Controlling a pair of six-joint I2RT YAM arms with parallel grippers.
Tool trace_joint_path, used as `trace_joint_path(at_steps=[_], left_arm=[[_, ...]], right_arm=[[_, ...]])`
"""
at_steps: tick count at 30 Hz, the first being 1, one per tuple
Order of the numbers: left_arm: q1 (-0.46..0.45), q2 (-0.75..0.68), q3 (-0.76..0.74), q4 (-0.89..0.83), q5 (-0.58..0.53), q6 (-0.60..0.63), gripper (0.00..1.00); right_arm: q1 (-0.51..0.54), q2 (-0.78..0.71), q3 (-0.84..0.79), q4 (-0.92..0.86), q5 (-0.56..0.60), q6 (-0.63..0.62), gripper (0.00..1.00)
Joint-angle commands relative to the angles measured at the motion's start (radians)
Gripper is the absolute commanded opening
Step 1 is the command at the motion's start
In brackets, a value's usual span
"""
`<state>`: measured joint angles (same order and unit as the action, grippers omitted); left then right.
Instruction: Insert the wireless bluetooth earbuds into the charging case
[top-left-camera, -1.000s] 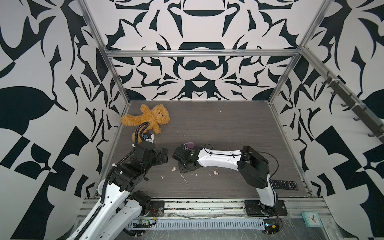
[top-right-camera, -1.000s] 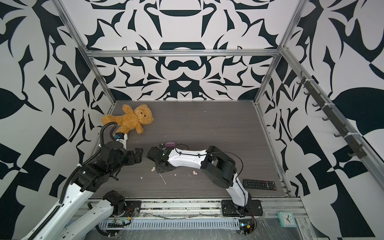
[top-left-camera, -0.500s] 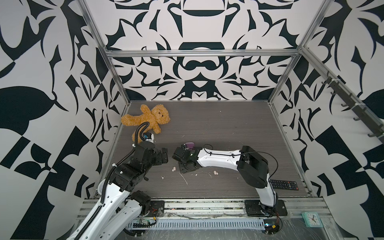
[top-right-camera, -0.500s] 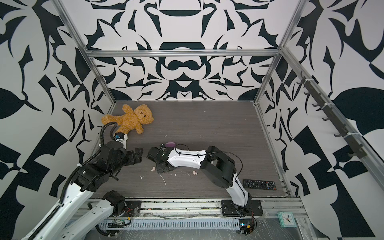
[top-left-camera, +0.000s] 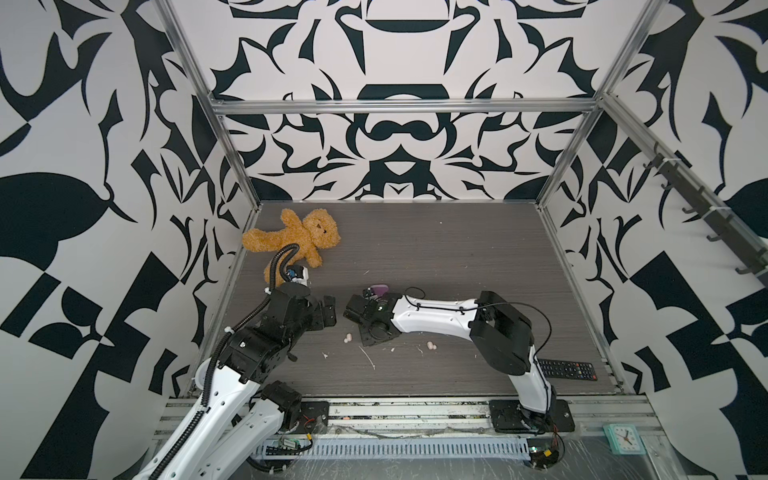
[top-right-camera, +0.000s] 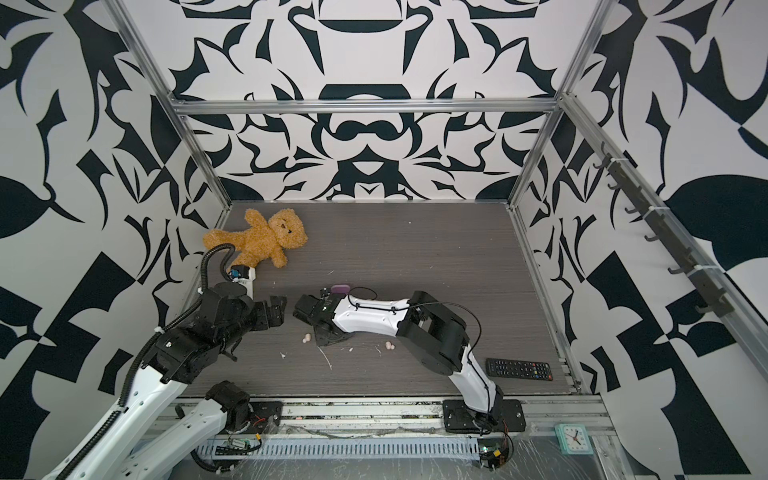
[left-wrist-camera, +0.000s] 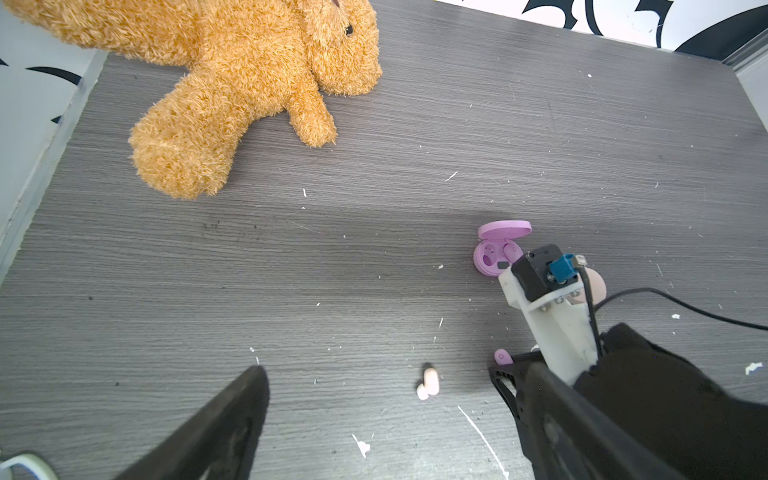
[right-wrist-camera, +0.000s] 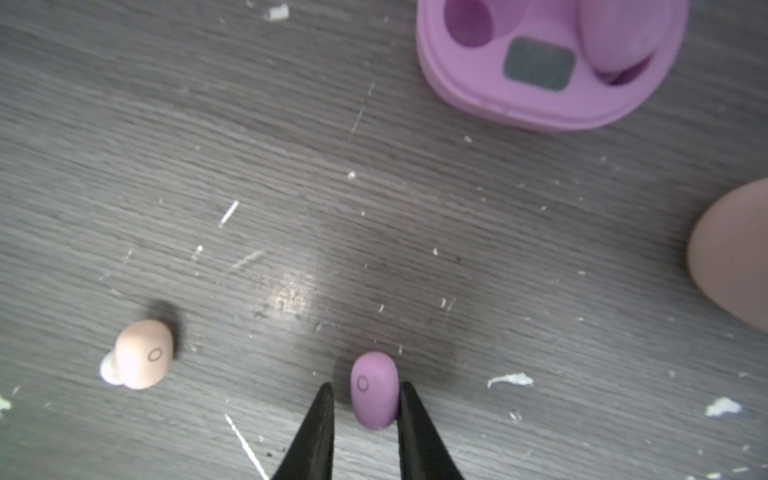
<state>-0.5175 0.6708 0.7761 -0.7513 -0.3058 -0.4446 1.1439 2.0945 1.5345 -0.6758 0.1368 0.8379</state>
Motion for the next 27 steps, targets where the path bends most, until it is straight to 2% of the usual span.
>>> trace_joint_path(at_steps=[1, 27], left_arm=[[-0.001, 0.0, -0.021, 0.005, 0.008, 0.001, 0.99], [-0.002, 0.006, -0.021, 0.007, 0.014, 0.003, 0.99]], right_arm=[[-0.004, 0.006, 0.037, -0.034, 0.022, -0.018, 0.28], [-0.041, 0.07, 0.097, -0.081, 0.026, -0.062, 0.24]])
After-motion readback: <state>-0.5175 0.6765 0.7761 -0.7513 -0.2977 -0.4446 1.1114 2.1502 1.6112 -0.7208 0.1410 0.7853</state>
